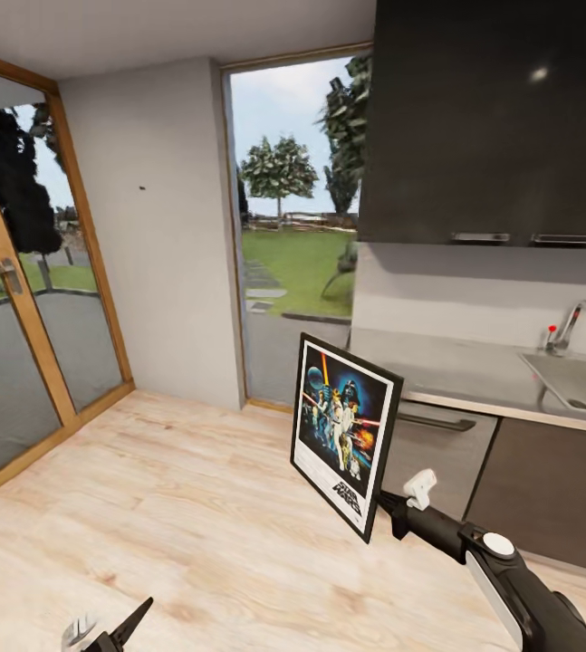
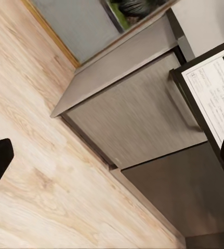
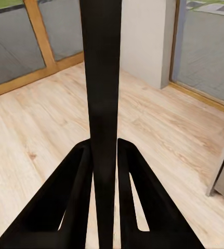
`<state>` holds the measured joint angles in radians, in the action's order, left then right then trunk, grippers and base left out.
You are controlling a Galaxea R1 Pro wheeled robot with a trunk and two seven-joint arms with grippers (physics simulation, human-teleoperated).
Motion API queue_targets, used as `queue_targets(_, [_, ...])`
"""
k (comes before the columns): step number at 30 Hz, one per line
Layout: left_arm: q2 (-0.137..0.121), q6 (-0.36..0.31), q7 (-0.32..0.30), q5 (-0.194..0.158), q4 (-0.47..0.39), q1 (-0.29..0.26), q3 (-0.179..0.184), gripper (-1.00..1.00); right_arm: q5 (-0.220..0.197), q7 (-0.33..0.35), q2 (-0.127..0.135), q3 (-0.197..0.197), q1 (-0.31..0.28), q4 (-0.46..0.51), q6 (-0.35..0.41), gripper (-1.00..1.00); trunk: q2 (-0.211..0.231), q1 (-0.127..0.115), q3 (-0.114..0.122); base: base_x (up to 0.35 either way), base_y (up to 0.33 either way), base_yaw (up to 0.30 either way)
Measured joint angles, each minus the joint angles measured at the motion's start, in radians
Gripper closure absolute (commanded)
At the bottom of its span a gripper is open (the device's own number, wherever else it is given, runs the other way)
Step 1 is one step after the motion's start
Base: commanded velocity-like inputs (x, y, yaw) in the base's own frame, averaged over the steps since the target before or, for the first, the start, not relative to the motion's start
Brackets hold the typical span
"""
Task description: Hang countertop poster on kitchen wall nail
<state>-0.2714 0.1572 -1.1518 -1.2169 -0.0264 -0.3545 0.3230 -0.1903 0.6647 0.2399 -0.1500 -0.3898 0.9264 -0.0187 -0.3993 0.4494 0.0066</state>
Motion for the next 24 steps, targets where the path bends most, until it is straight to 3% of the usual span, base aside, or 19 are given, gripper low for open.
queue_targets(24, [0.0, 0.0, 0.0, 0.0, 0.0, 0.0, 0.0, -1.0, 0.0, 0.001, 0.0, -0.001, 0.0, -0.001, -0.001, 1.0, 0.0, 0.0, 0.0, 0.221, 0.234, 0.004])
